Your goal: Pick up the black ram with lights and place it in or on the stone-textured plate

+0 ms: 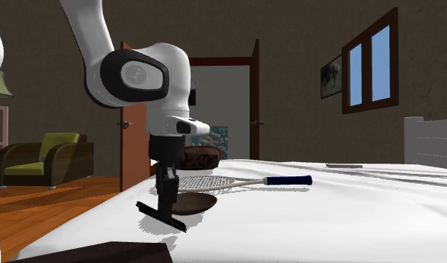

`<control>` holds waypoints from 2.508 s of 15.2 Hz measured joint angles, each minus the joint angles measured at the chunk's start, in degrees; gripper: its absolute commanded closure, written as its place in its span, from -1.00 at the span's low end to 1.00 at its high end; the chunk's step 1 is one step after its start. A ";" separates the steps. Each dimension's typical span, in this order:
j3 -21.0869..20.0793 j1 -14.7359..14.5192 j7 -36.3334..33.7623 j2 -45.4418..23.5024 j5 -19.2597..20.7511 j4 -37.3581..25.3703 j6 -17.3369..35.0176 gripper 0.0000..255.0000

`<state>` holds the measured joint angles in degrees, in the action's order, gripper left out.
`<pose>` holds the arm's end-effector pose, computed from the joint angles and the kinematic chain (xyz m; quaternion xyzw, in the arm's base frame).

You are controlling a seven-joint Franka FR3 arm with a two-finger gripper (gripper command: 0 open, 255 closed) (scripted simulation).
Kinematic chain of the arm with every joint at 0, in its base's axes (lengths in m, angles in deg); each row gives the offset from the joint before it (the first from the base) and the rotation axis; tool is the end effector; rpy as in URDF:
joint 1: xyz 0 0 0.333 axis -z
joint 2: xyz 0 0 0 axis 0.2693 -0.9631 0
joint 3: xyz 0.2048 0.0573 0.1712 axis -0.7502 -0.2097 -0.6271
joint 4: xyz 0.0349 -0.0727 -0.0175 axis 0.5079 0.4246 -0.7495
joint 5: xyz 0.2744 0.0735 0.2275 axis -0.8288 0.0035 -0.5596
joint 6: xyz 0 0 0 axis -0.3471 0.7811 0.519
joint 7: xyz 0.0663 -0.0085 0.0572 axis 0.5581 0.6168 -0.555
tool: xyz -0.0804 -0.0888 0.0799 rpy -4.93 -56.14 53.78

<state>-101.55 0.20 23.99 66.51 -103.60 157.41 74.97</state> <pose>0.2514 0.1863 0.1785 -0.9994 0.0078 0.0121 0.0309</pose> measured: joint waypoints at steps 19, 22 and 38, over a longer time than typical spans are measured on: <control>-5.25 5.59 -12.42 -5.26 11.57 -18.50 -12.05 1.00; -6.86 6.96 -17.35 -11.20 16.94 -24.24 -12.09 1.00; -9.77 4.34 -39.96 -9.66 37.34 -16.05 3.20 -1.00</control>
<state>-111.31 4.54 -15.96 56.85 -66.26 141.35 78.17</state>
